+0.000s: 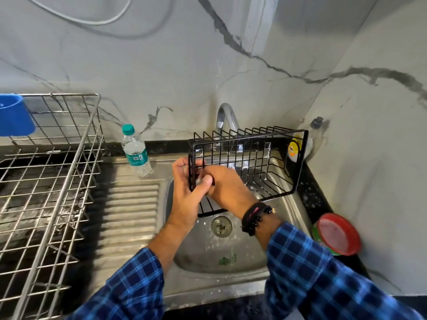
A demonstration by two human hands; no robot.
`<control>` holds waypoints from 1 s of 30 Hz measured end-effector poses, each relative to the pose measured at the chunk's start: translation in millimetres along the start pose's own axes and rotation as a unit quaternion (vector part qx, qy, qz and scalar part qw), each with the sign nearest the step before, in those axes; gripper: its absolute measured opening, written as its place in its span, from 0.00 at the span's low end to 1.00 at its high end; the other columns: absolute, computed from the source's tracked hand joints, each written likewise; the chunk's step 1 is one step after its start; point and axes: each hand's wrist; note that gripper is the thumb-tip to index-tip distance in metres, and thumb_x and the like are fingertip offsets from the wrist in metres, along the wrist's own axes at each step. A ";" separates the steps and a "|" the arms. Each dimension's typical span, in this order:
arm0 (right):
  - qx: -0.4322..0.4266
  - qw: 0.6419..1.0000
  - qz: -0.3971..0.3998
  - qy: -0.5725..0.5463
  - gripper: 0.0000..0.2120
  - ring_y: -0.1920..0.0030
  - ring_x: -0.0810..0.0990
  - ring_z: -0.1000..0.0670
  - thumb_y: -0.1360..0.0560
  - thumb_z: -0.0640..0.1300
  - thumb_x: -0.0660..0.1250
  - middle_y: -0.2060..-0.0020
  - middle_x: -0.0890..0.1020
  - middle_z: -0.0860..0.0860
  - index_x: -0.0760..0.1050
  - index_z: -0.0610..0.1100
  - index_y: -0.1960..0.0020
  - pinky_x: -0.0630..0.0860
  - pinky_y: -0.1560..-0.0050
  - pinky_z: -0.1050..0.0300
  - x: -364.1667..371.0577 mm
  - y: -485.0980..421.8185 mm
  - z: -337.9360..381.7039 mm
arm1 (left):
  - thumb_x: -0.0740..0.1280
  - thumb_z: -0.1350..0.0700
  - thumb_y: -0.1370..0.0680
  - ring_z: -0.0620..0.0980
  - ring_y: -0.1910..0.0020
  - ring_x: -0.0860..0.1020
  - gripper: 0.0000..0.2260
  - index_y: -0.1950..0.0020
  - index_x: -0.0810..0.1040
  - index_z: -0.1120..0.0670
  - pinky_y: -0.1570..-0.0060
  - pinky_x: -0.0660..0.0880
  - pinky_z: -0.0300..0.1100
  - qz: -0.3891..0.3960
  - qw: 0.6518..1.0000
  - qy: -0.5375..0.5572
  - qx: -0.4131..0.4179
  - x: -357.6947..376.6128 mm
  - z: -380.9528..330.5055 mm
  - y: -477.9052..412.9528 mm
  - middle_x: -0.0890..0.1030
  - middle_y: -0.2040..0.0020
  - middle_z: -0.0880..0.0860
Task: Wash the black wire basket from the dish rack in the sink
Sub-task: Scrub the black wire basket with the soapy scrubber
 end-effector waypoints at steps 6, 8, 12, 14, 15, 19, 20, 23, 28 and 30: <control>-0.053 0.993 0.083 0.058 0.06 0.52 0.83 0.50 0.24 0.41 0.71 0.54 0.85 0.50 0.83 0.47 0.48 0.79 0.47 0.56 -6.9 8.9 4.4 | 0.69 0.49 0.27 0.53 0.46 0.77 0.23 0.36 0.66 0.55 0.41 0.74 0.57 -0.045 0.999 0.020 -0.017 -0.9 2.6 -5.8 0.80 0.49 0.49; -0.075 0.983 0.133 0.103 0.08 0.51 0.84 0.52 0.25 0.40 0.72 0.53 0.87 0.51 0.85 0.48 0.48 0.78 0.47 0.59 -16.0 13.4 4.0 | 0.71 0.49 0.28 0.53 0.48 0.76 0.24 0.37 0.66 0.55 0.43 0.73 0.56 -0.057 0.998 0.003 -0.015 -2.7 1.7 -6.1 0.79 0.50 0.50; -0.030 0.981 0.109 0.161 0.09 0.45 0.80 0.51 0.22 0.40 0.70 0.47 0.82 0.50 0.80 0.46 0.43 0.73 0.45 0.61 -30.8 14.6 -9.7 | 0.72 0.50 0.28 0.58 0.44 0.77 0.24 0.36 0.68 0.54 0.39 0.75 0.61 -0.047 0.999 -0.006 -0.018 -1.0 3.1 -4.5 0.78 0.44 0.56; 0.034 0.980 0.064 0.184 0.06 0.47 0.78 0.51 0.22 0.41 0.69 0.51 0.78 0.51 0.78 0.47 0.45 0.70 0.48 0.61 -37.0 12.4 -26.1 | 0.71 0.51 0.27 0.58 0.40 0.79 0.22 0.37 0.68 0.53 0.36 0.73 0.66 -0.043 0.999 0.005 -0.018 -4.9 4.7 -6.2 0.79 0.43 0.55; 0.067 0.977 0.042 0.197 0.05 0.50 0.78 0.51 0.22 0.43 0.70 0.52 0.78 0.51 0.78 0.47 0.46 0.71 0.50 0.60 -38.5 10.3 -33.7 | 0.71 0.51 0.27 0.58 0.40 0.79 0.21 0.38 0.69 0.52 0.35 0.72 0.68 -0.042 0.999 0.010 -0.019 -6.5 5.2 -6.6 0.79 0.43 0.54; 0.128 0.969 0.018 0.208 0.07 0.52 0.78 0.49 0.24 0.43 0.72 0.54 0.78 0.49 0.77 0.47 0.47 0.75 0.50 0.57 -31.0 11.2 -40.5 | 0.72 0.52 0.27 0.65 0.40 0.76 0.18 0.39 0.72 0.48 0.35 0.67 0.74 -0.036 0.999 0.028 -0.027 -5.9 6.9 -4.7 0.78 0.43 0.57; 0.112 0.975 0.022 0.190 0.07 0.51 0.77 0.50 0.23 0.43 0.71 0.53 0.77 0.50 0.77 0.48 0.46 0.74 0.49 0.57 -26.5 13.5 -37.6 | 0.72 0.53 0.27 0.64 0.41 0.76 0.18 0.39 0.72 0.50 0.35 0.67 0.74 -0.038 0.999 0.031 -0.024 -4.9 7.6 -4.0 0.77 0.43 0.58; -0.008 0.991 0.040 0.128 0.04 0.50 0.75 0.54 0.20 0.43 0.66 0.52 0.77 0.53 0.76 0.47 0.46 0.72 0.45 0.61 -12.9 20.9 -23.7 | 0.70 0.55 0.26 0.63 0.42 0.76 0.21 0.36 0.69 0.57 0.35 0.69 0.70 -0.024 0.999 0.037 -0.016 -2.6 5.6 -3.5 0.76 0.43 0.61; -0.010 0.992 0.076 0.103 0.04 0.48 0.77 0.55 0.20 0.42 0.66 0.47 0.80 0.51 0.78 0.49 0.47 0.72 0.39 0.61 -25.7 25.7 -28.1 | 0.70 0.54 0.27 0.59 0.44 0.76 0.18 0.40 0.71 0.52 0.37 0.71 0.66 -0.022 0.999 0.035 -0.014 -4.9 0.3 -5.3 0.78 0.46 0.56; 0.039 0.989 0.070 0.125 0.04 0.47 0.77 0.54 0.21 0.41 0.66 0.48 0.79 0.51 0.77 0.49 0.49 0.74 0.40 0.59 -45.3 27.6 -44.5 | 0.72 0.52 0.28 0.58 0.44 0.77 0.16 0.43 0.73 0.47 0.38 0.73 0.65 -0.044 0.997 0.050 -0.032 -7.7 -0.6 -5.8 0.79 0.47 0.53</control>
Point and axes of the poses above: each hand's wrist, its own y-axis away from the middle knuckle, its own x-axis out of the palm, z = x × y
